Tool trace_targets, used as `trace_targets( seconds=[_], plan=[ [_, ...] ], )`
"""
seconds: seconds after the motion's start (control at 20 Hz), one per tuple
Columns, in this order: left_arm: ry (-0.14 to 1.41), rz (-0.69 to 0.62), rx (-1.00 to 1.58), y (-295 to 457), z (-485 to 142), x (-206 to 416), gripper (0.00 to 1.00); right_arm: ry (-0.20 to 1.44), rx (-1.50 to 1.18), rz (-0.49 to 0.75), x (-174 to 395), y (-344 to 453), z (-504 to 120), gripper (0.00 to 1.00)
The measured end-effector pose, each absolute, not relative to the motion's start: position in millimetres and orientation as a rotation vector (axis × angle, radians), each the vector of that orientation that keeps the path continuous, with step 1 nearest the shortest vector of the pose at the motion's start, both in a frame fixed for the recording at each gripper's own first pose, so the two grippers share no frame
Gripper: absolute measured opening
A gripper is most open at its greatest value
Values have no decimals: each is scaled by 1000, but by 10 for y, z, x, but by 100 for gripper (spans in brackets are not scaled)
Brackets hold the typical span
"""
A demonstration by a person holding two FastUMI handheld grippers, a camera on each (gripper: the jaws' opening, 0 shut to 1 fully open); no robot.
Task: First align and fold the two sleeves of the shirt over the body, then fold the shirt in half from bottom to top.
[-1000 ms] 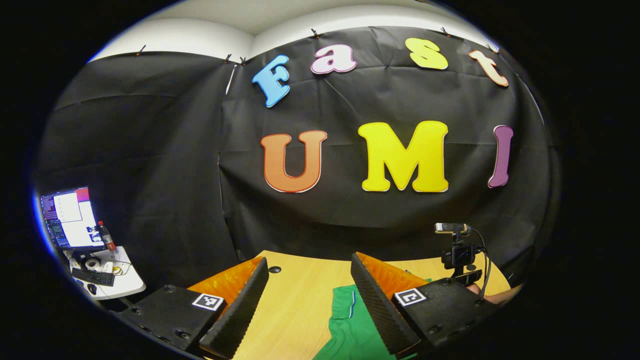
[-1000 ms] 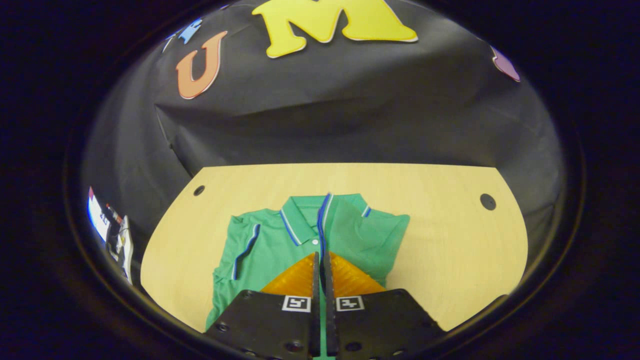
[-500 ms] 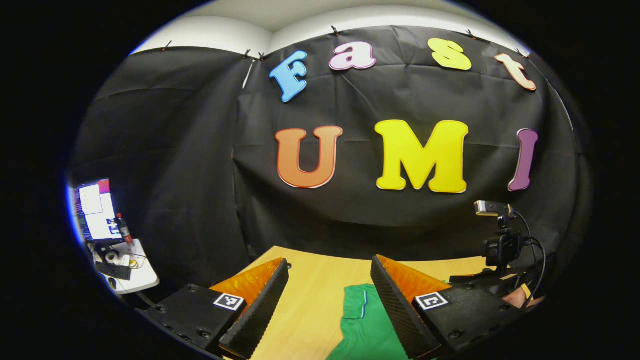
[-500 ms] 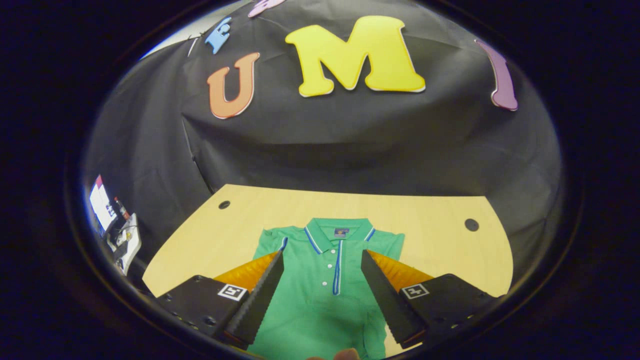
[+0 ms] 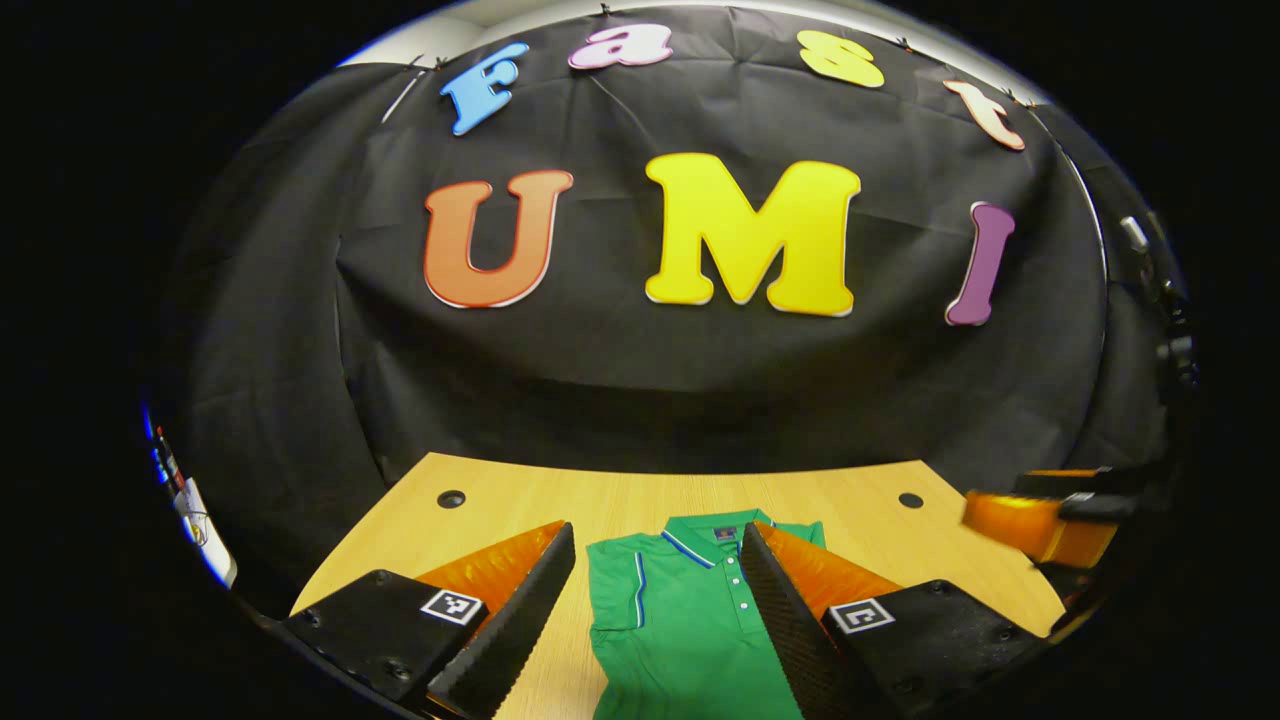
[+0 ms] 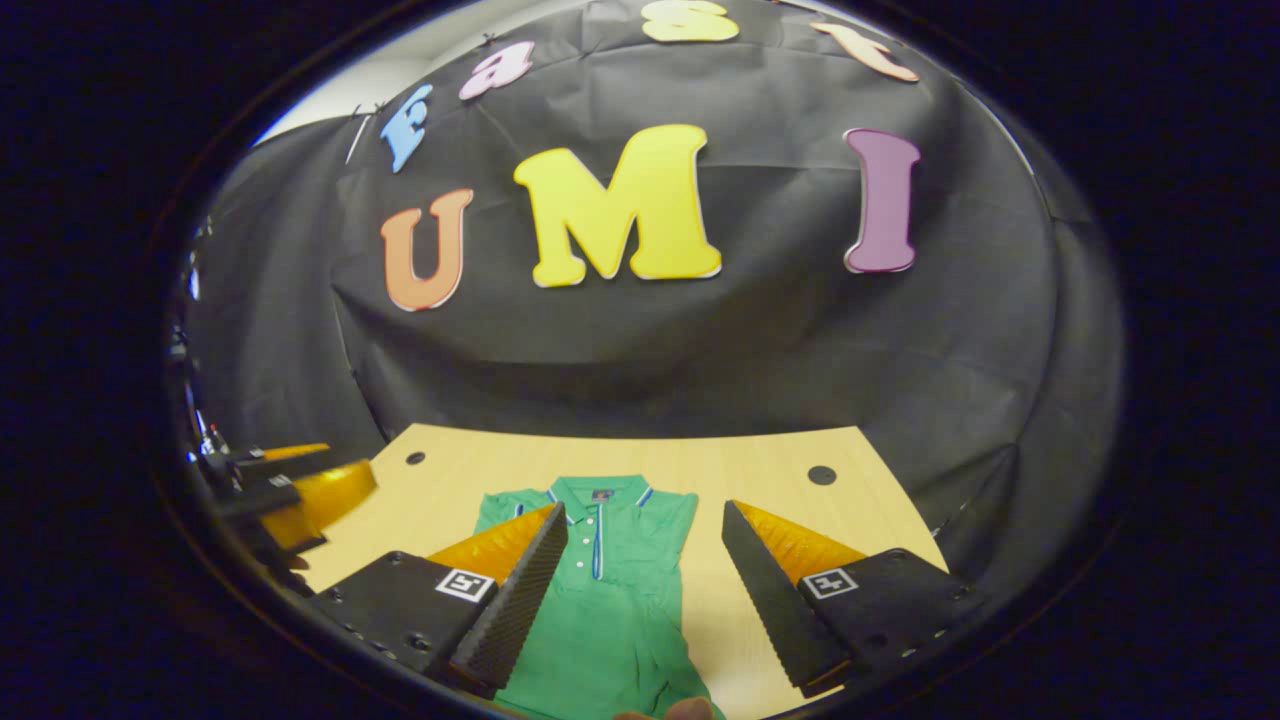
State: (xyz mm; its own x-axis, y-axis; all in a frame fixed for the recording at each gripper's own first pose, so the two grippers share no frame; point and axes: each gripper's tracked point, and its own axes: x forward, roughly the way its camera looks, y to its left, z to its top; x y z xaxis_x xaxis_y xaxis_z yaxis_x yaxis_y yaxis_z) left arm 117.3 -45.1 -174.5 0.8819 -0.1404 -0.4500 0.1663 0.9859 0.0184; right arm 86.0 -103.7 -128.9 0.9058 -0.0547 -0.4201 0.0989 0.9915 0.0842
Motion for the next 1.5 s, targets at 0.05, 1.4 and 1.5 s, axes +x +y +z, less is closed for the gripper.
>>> trace_targets(
  seconds=[0.05,1.4,1.5],
  plan=[
    [505,-169,71,-472,-1914,1228,100,417,102,-100,788,-1118,-1230,96],
    [1136,-83,109,89,-4339,2001,41,627,165,-152,559,-1478,-1862,96],
    [1139,-83,58,87,-4316,1984,17,630,184,-152,568,-1468,-1883,96]
  ],
)
